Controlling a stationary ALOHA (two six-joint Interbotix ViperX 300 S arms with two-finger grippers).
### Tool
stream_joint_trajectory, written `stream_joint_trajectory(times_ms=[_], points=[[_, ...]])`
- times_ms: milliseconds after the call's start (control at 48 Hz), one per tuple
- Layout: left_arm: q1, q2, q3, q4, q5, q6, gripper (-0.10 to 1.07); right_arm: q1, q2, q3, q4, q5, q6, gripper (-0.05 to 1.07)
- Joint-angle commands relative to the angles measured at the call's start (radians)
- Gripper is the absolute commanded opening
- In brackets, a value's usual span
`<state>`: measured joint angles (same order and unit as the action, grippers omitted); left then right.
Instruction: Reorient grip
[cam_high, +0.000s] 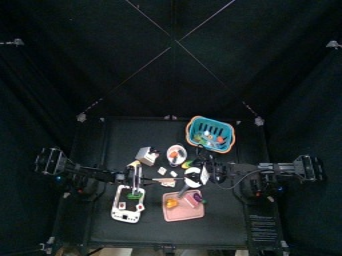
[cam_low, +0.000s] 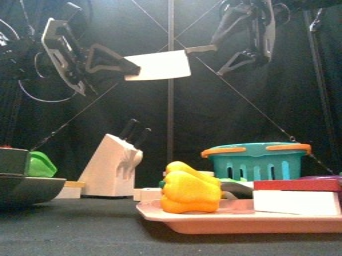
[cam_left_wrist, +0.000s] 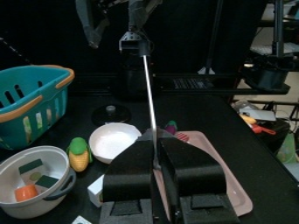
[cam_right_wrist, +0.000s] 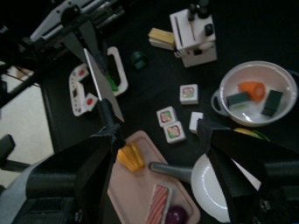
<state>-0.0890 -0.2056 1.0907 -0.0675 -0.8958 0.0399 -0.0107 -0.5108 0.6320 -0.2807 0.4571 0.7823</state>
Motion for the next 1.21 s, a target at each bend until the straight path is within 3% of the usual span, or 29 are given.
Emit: stream_joint_trajectory(times_ms=[0, 167, 417, 896, 1188], points=[[0.0, 0.0, -0.014, 0.002, 0.0, 0.002, 0.39, 0.032, -0.006, -0.04, -0.008, 0.043, -0.037, 0.98], [-0.002, 0.002, -0.018, 0.005, 0.017, 0.0, 0.39, 0.095, 0.012, -0.029, -0.008, 0.003, -0.15, 0.98], [-0.018, 0.005, -0.032, 0.008, 0.066, 0.002, 0.39, 0.106, 0.081, -0.021, -0.023, -0.025, -0.23, 0.98], [-0.031, 0.008, -0.034, 0.02, 0.084, 0.002, 0.39, 0.1, 0.141, -0.014, -0.081, -0.104, -0.232, 0.98], [-0.031, 0.009, -0.037, 0.02, 0.084, 0.003, 0.39, 0.1, 0.152, -0.008, -0.081, -0.107, -0.232, 0.79]])
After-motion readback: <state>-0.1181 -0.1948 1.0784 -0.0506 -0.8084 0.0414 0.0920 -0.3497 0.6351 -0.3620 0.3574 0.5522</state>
